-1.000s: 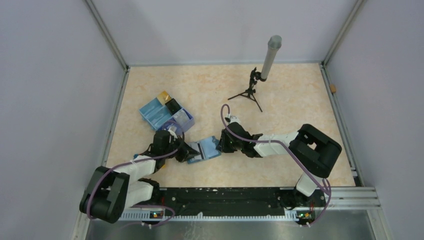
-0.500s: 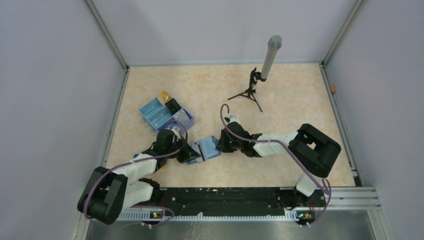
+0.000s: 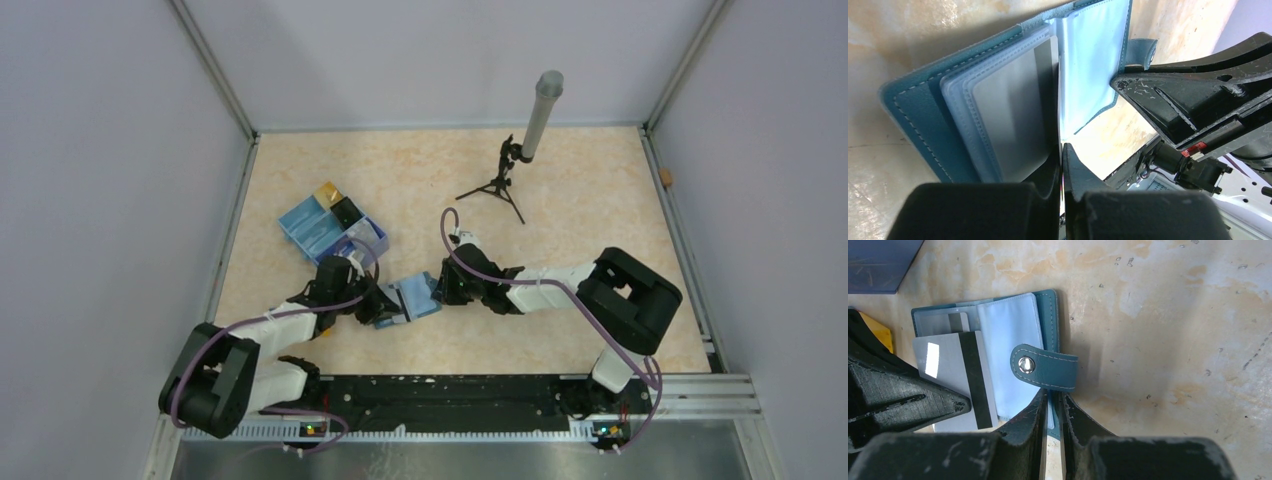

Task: Put the credit cards into the card holder
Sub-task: Insert the credit card into the card holder.

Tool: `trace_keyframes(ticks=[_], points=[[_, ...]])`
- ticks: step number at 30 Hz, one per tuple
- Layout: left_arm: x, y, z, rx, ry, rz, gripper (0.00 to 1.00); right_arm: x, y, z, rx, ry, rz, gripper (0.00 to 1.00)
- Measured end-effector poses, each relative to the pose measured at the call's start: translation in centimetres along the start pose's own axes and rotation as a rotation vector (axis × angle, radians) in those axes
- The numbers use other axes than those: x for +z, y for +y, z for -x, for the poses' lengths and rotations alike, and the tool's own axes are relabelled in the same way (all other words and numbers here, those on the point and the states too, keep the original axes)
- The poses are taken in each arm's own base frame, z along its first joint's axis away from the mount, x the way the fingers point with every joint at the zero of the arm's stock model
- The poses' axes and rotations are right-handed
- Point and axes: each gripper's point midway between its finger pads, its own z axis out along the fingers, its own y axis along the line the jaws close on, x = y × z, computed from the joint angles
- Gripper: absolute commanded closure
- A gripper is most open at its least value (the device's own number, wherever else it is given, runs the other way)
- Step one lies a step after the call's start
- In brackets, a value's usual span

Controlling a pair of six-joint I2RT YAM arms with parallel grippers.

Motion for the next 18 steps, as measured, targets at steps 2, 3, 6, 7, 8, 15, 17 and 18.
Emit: trace_keyframes(ticks=[2, 3, 6, 7, 8, 15, 17, 18], points=[[-0.01, -0.02, 0.02, 0.001, 0.000, 0.000, 1.00, 0.00, 0.00, 0.00, 0.000, 0.000, 0.000, 0.90], [-0.04, -0.06, 0.05, 0.003, -0.001, 0.001, 1.00, 0.00, -0.01, -0.01, 0.000, 0.000, 0.000, 0.90], [-0.26, -0.36, 0.28, 0.016, -0.013, -0.003, 1.00, 0.00, -0.01, 0.00, 0.000, 0.000, -0.001, 0.90], [-0.37, -0.50, 0.37, 0.020, -0.020, -0.007, 1.00, 0.00, -0.01, 0.00, 0.000, 0.000, -0.001, 0.90], [-0.46, -0.63, 0.45, 0.024, -0.025, -0.011, 1.00, 0.00, -0.01, 0.00, 0.000, 0.000, -0.001, 0.90], [-0.63, -0.82, 0.63, 0.029, -0.038, -0.014, 1.00, 0.00, -0.03, 0.00, 0.001, 0.000, -0.002, 0.90], [-0.50, -0.68, 0.58, 0.025, -0.031, -0.009, 1.00, 0.00, -0.03, 0.00, 0.001, 0.000, -0.002, 0.90], [-0.36, -0.52, 0.46, 0.019, -0.021, -0.003, 1.00, 0.00, -0.03, 0.00, 0.001, 0.000, -0.002, 0.90]])
